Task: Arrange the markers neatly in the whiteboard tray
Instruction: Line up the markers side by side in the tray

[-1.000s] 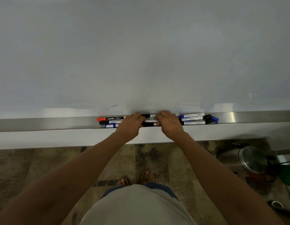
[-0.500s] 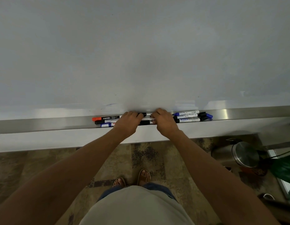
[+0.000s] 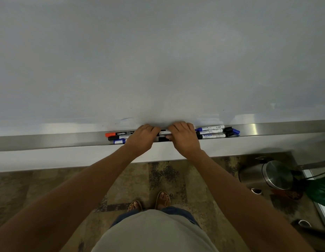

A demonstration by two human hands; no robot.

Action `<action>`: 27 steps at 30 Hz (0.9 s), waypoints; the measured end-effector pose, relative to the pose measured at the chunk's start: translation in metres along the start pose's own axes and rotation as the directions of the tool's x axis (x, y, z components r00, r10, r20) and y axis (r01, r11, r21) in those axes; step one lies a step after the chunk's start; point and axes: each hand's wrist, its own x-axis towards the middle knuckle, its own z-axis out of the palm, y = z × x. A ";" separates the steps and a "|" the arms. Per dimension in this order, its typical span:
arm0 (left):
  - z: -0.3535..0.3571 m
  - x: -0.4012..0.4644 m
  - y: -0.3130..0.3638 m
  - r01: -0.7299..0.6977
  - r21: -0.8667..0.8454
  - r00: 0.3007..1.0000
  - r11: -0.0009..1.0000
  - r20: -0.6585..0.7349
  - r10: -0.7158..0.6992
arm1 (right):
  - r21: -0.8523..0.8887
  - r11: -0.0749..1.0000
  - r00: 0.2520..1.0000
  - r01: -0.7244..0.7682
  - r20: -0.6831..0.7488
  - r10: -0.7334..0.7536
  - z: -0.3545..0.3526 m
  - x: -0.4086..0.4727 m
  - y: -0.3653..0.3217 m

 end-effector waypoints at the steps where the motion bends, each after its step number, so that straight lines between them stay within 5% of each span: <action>1: -0.002 0.000 0.001 -0.012 -0.024 1.000 1.000 -0.020 0.011 | -0.007 1.000 1.000 0.025 -0.005 -0.025 0.000 0.002 -0.003; 9: -0.010 -0.009 -0.010 0.138 -0.415 0.977 0.899 -0.093 -0.193 | 0.063 0.998 1.000 -0.018 0.024 0.017 -0.006 -0.008 -0.001; 13: -0.011 -0.017 -0.016 0.169 -0.454 0.969 0.875 -0.086 -0.232 | 0.116 0.985 0.992 -0.128 0.030 0.125 -0.010 -0.015 0.006; 27: -0.018 -0.015 -0.004 0.227 -0.558 0.963 0.799 0.006 -0.269 | 0.147 0.981 0.989 -0.128 0.098 0.114 -0.017 -0.022 -0.019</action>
